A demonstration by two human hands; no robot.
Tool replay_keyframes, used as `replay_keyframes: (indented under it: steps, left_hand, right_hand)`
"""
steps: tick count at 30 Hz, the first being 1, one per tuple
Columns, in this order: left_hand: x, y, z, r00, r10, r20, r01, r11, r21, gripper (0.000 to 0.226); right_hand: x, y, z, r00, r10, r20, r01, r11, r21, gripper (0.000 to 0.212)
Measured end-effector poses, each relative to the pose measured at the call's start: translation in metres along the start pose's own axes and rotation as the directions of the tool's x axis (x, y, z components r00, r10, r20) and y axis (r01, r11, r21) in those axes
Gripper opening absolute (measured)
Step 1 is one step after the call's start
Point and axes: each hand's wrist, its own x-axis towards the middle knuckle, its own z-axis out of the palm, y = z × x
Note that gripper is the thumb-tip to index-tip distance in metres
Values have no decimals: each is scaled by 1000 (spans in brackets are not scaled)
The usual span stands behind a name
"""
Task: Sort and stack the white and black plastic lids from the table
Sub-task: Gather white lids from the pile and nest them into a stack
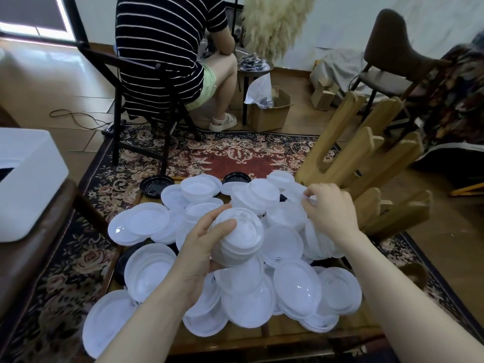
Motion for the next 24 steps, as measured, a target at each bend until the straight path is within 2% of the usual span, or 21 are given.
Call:
replay_keyframes:
  steps: [1, 2, 3, 4, 5, 6, 7, 8, 10, 12, 14, 18, 24]
  left_hand:
    - [-1, 0, 1, 1000, 1, 3, -1, 1000, 3, 46]
    - [-1, 0, 1, 1000, 3, 3, -3, 1000, 5, 46]
    - [-2, 0, 2, 1000, 5, 3, -5, 1000, 9, 46]
    - [-2, 0, 3, 1000, 6, 0, -6, 1000, 11, 45]
    - [-2, 0, 4, 1000, 6, -3, -6, 1000, 11, 42]
    - [-2, 0, 5, 1000, 7, -8, -7, 1000, 8, 39]
    - [-2, -1, 6, 1000, 6, -10, -6, 1000, 7, 35]
    - [-3, -1, 7, 1000, 4, -11, -4, 1000, 10, 32]
    - [-4, -3, 8, 1000, -1, -6, 1, 1000, 17, 27]
    - [-5, -4, 9, 1000, 4, -3, -4, 1000, 10, 26]
    - [-5, -3, 8, 1000, 11, -4, -11, 1000, -5, 30]
    - [-7, -5, 8, 1000, 20, 14, -20, 1000, -6, 44]
    - [-7, -8, 11, 996, 28, 80, -28, 1000, -6, 50]
  right_hand:
    - [-6, -4, -10, 997, 73, -30, -65, 974, 216, 17]
    - [-13, -10, -20, 984, 178, 8, -159, 855, 494, 14]
    - [-21, -16, -31, 958, 262, 118, -260, 608, 750, 10]
    - [-29, -23, -40, 922, 281, 267, -347, 291, 892, 9]
    - [-38, -29, -47, 884, 224, 410, -418, -12, 908, 8]
    - [-48, -34, -51, 849, 123, 513, -473, -252, 844, 11]
    - [-56, -37, -54, 821, 24, 571, -514, -405, 756, 15]
    - [-64, -40, -55, 797, -46, 602, -545, -483, 685, 18]
    - [-78, -46, -55, 766, -121, 631, -590, -522, 616, 19]
    - [-87, -51, -53, 756, -147, 638, -616, -488, 618, 17]
    - [-90, -54, -50, 764, -123, 633, -619, -415, 667, 25]
    - [-90, -54, -44, 789, -109, 604, -590, -408, 697, 29]
    - [-98, -59, -40, 817, -54, 574, -573, -183, 799, 32]
